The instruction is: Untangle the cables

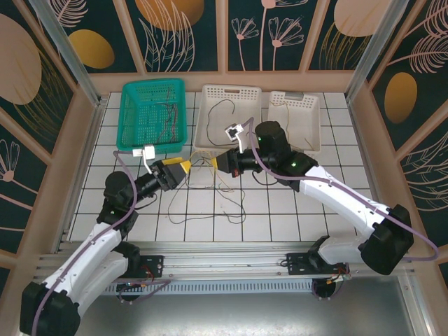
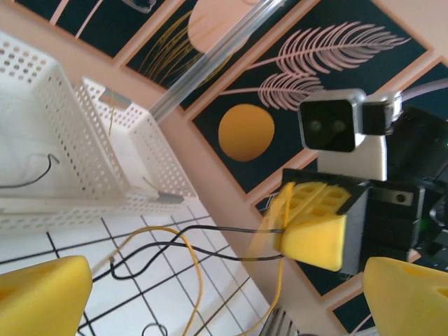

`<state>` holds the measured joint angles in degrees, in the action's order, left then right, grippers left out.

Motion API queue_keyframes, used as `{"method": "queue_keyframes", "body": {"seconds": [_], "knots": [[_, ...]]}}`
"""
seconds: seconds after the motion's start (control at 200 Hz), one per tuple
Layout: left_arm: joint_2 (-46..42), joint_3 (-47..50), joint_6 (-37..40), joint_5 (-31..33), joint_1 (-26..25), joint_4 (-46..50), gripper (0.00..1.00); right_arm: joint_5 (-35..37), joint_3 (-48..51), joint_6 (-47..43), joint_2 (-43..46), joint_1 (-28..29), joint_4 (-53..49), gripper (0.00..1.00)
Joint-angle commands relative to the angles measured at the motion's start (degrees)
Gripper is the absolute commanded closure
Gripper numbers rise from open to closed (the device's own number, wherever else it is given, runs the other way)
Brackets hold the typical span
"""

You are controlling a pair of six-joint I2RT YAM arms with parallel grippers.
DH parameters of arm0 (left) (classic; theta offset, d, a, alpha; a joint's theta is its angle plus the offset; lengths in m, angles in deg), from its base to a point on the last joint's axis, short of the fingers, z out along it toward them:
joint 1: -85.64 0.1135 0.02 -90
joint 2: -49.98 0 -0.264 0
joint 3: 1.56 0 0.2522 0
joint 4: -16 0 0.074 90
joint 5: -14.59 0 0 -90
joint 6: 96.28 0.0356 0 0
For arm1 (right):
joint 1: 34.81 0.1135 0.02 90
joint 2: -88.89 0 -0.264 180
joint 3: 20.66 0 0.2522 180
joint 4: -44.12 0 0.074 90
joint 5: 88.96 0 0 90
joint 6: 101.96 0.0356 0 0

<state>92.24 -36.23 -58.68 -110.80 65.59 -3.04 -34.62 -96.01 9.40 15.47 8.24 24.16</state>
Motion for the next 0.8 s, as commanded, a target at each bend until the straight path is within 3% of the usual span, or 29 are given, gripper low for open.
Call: {"method": "queue_keyframes", "body": {"seconds": [0.0,0.15,0.375,0.556,0.791], "knots": [[-1.33,1.42,-1.69,0.94,-0.38,-4.81,0.02,-0.69,0.85,0.33,1.62,-0.51,2.40,1.00],[1.26,1.69,-2.66,-1.90,-0.39,-6.42,0.02,-2.37,0.66,1.00,1.24,-0.26,3.35,1.00],[1.47,-1.55,5.35,0.51,-0.35,4.52,0.02,-3.01,-0.09,0.11,1.36,0.76,2.39,1.00],[3.74,-1.20,3.89,-0.42,-0.37,1.41,0.02,-3.98,-1.23,-1.26,0.21,2.92,1.45,1.00],[0.55,-1.52,4.31,0.49,-0.39,1.51,0.02,-2.31,-1.77,-2.56,-1.21,4.24,-0.09,1.00]]}}
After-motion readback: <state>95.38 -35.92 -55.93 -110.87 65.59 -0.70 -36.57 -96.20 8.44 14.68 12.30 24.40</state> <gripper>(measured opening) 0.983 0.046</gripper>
